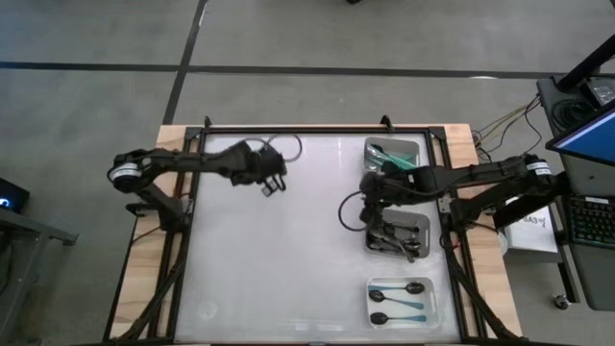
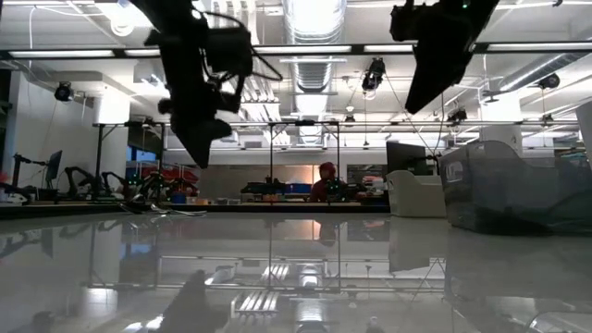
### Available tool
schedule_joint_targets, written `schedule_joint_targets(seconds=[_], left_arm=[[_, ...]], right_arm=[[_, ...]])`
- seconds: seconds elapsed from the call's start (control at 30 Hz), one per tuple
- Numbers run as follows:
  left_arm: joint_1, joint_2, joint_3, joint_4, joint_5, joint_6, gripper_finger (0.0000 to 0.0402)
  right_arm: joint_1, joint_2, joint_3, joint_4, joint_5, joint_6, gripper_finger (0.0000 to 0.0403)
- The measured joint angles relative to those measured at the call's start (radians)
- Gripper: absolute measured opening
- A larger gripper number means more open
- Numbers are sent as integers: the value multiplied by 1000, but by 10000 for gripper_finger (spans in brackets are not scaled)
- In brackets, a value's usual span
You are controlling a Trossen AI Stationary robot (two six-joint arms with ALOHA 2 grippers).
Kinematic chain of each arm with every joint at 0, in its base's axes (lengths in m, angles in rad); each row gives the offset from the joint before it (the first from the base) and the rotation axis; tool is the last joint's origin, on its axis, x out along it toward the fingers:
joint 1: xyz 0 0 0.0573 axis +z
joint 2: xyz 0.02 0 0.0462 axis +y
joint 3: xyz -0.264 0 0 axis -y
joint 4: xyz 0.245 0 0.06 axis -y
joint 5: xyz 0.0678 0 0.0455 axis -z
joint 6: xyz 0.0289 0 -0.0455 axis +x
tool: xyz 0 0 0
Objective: Sort silverware by color (type)
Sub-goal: Put the blue spoon into the white bin
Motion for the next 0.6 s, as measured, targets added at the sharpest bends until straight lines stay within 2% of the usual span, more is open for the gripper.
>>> schedule_joint_targets(seconds=[0.07, 0.17, 0.4, 0.47, 0.6], left_arm=[[66, 16, 0, 24, 0, -50, 76], [164, 56, 0, 31, -1, -105, 76], [338, 182, 12, 35, 30, 130, 76], [376, 219, 20, 33, 62, 169, 76], [419, 272, 37, 40, 64, 202, 76]], right_arm=[[-13, 0, 0, 0, 36, -2, 148], [-28, 0, 0, 0, 36, -10, 157], [-30, 0, 0, -2, 34, -10, 154], [-30, 0, 0, -3, 33, -10, 150], [-30, 0, 0, -4, 31, -10, 144]])
